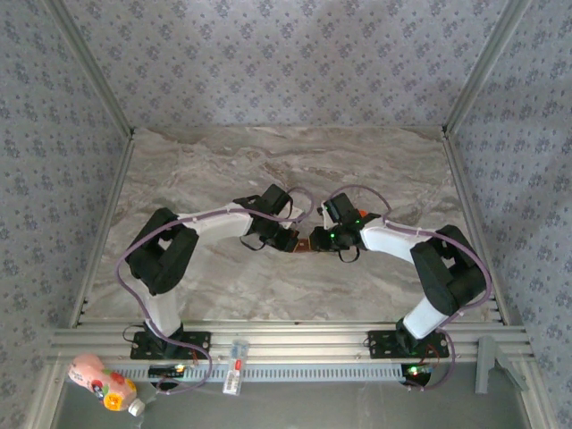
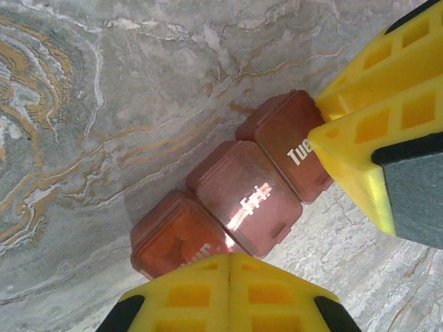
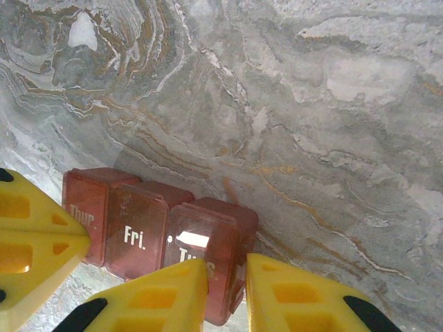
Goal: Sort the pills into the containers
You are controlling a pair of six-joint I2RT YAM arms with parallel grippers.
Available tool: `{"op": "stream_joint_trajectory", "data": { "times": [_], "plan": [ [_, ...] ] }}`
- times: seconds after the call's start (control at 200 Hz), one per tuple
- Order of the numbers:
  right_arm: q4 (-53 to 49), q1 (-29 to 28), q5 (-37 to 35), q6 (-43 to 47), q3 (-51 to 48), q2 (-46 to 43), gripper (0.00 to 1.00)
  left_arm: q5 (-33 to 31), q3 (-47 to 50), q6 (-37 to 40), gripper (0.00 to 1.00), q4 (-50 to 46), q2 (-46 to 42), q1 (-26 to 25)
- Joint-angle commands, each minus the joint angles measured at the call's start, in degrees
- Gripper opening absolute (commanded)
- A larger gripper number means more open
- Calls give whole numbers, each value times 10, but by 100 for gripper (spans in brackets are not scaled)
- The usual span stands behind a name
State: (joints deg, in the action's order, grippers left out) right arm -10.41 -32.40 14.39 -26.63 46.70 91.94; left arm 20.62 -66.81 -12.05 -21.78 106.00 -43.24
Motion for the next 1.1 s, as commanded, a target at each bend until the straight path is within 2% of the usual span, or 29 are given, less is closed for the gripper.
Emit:
{"op": "stream_joint_trajectory", "data": {
  "times": [0.0,0.43,0.58,0.655,0.705,0.814,0.834,0.869,0.879,0.949,1.094],
  "plan": [
    [-38,-5,-25,-7,-11,35,23,-6,9,-4,0,2,27,-4],
    [-48,-5,-22,-3,1,29,22,-31,3,1,1,5,4,-2],
    [-74,-4,-18,9,41,16,23,-56,-31,6,19,0,-37,6],
    [-90,-3,-10,15,73,9,24,-76,-49,7,32,5,-64,11],
    [-99,-2,-10,17,96,2,25,-92,-59,7,42,11,-85,16],
    [-121,6,-3,20,160,-13,28,-123,-81,10,71,27,-131,32],
    [-125,8,-3,22,172,-16,30,-127,-86,12,77,27,-139,35],
    [-134,13,-4,24,194,-21,34,-138,-94,15,97,28,-154,40],
    [-136,15,-4,24,200,-24,36,-142,-96,16,99,28,-158,41],
    [-159,32,-4,30,251,-39,48,-174,-105,24,100,33,-189,52],
    [-196,94,-23,46,309,-87,92,-296,-80,47,100,71,-267,87]
  ]
}}
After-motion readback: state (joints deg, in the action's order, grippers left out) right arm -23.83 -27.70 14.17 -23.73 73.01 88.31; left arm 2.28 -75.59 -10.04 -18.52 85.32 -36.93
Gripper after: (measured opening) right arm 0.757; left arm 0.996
